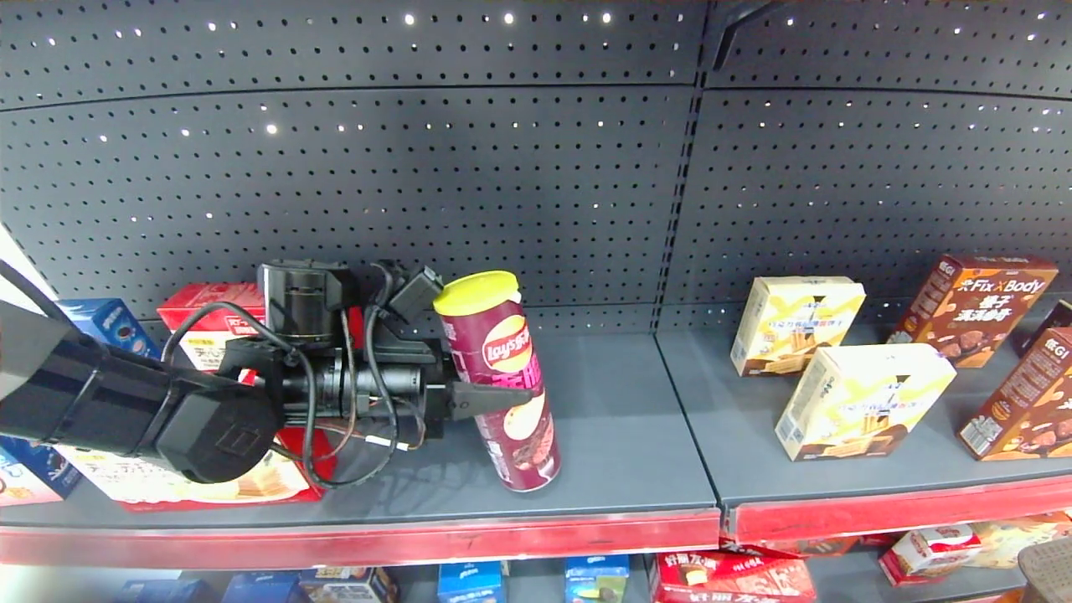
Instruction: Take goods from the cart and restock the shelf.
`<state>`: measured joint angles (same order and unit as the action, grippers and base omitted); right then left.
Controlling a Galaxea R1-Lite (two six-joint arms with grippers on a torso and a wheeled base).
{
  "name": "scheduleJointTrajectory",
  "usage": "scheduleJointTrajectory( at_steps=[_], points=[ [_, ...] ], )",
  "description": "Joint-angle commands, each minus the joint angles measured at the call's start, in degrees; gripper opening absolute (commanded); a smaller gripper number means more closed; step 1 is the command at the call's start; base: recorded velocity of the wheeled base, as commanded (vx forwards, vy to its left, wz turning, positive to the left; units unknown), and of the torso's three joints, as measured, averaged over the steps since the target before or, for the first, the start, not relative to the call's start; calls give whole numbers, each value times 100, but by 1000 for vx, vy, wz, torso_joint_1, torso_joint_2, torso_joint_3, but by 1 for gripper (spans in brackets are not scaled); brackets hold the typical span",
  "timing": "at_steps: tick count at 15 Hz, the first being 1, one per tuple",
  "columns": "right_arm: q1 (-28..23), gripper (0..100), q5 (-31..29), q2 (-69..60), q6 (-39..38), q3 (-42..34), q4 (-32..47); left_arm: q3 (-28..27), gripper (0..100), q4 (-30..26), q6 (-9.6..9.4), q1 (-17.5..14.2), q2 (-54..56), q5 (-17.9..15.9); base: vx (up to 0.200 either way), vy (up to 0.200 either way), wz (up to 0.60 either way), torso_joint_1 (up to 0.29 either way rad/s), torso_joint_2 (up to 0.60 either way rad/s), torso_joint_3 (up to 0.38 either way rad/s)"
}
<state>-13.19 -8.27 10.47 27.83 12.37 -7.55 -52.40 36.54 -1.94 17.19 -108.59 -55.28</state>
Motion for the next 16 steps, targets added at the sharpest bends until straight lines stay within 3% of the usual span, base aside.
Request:
scheduleJointTrajectory(
  at_steps=[1, 5, 16],
  points=[
    [1, 0, 0, -1, 3, 2, -1, -113, 0, 3, -8, 13, -232, 9, 0, 0, 0, 0, 0, 0],
    [1, 0, 0, -1, 3, -51, -10, -210, 0, -6, 0, 39, -241, 193, 0, 0, 0, 0, 0, 0],
    [1, 0, -8, -80, 3, -60, -1, -245, 0, 3, -8, 39, -294, 202, 0, 0, 0, 0, 0, 0]
  ],
)
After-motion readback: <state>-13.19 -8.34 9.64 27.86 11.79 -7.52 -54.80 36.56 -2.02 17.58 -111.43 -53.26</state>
